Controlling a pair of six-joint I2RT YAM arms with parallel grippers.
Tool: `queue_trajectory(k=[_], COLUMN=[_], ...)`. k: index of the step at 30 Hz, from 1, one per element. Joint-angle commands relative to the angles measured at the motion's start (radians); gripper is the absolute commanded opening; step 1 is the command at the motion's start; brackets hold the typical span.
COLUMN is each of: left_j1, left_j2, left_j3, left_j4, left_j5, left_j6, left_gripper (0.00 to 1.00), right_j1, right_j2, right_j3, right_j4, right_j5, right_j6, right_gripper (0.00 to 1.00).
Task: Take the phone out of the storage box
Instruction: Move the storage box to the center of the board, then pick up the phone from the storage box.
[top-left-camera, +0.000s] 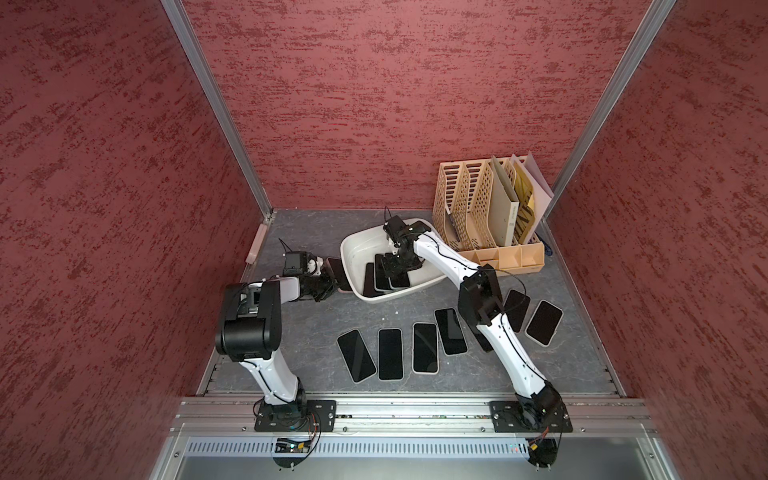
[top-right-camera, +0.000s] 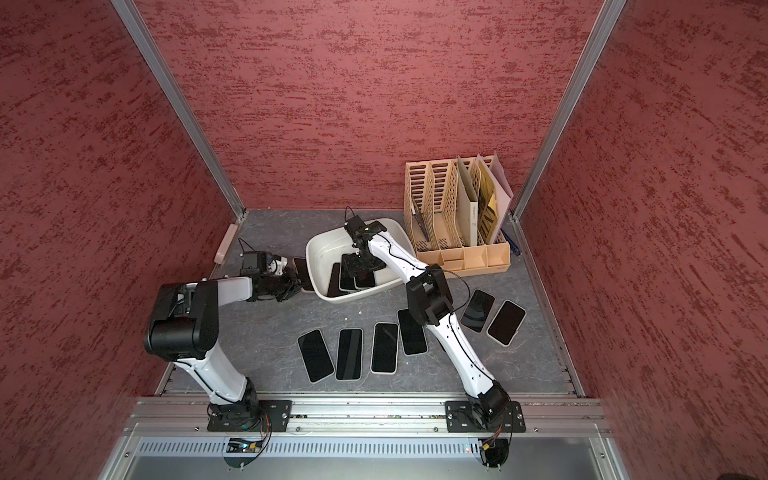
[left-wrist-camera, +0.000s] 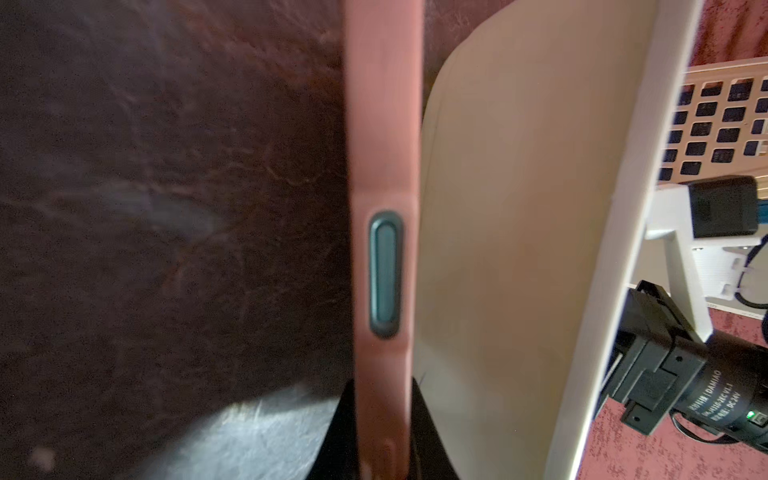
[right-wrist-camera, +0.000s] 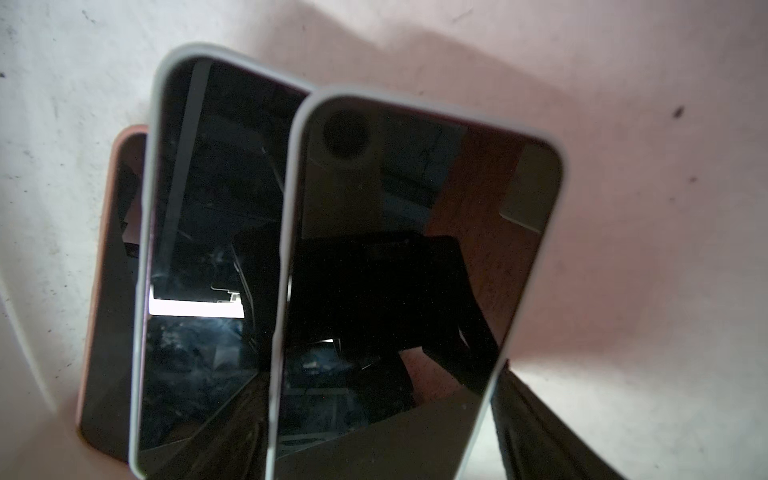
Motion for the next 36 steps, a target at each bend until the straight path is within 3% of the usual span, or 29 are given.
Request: queue_trajectory(k=[1, 3, 5, 6, 11, 12, 15, 17, 22, 28, 36], left_j1=[-0.004, 0.002, 0.001, 0.002, 0.023, 0.029, 0.035, 0.033, 0.023, -0.012, -0.062], left_j2=[0.057, 0.05, 0.041, 0.035, -0.037, -0.062, -0.156, -0.218, -0.343, -0.458, -0.533], left_j3=[-0.017, -0.015, -0.005, -0.001, 0.013, 0.013, 0.013, 0.013, 0.001, -0.006, 0.05], left_j4=[-0.09, -0.12, -0.163, -0.185, -0.291, -0.316, -0.374, -0.408, -0.474, -0.519, -0.556], left_j5=[-0.083, -0.079, -0.087, -0.09, -0.116, -0.123, -0.141, -0.152, -0.178, -0.207, -0.227], left_j6=[0.018, 0.029, 0.034, 0.036, 0.048, 0.04, 0.029, 0.03, 0.027, 0.009, -0.029], left_gripper=[0.26, 0.47, 0.58, 0.69, 0.91, 1.0, 1.0, 1.0, 1.0, 1.0, 1.0], right_j1=[0.013, 0.009, 0.005, 0.006, 0.005, 0.002, -0.009, -0.019, -0.039, -0.065, -0.115], right_j2=[0.068, 0.07, 0.061, 0.047, -0.069, -0.093, -0.135, -0.133, -0.079, -0.008, -0.002], right_j3=[-0.017, -0.025, -0.044, -0.06, -0.204, -0.234, -0.284, -0.279, -0.195, -0.117, -0.126], right_j4=[-0.063, -0.053, -0.021, 0.002, 0.166, 0.199, 0.261, 0.255, 0.139, 0.04, 0.005], right_j5=[0.101, 0.093, 0.065, 0.051, -0.027, -0.04, -0.082, -0.095, -0.023, 0.044, 0.075], right_j6=[-0.027, -0.026, -0.029, -0.031, -0.04, -0.038, -0.026, -0.017, -0.026, -0.039, -0.039], right_gripper=[0.81, 0.77, 0.73, 0.72, 0.66, 0.66, 0.64, 0.68, 0.98, 0.98, 0.96])
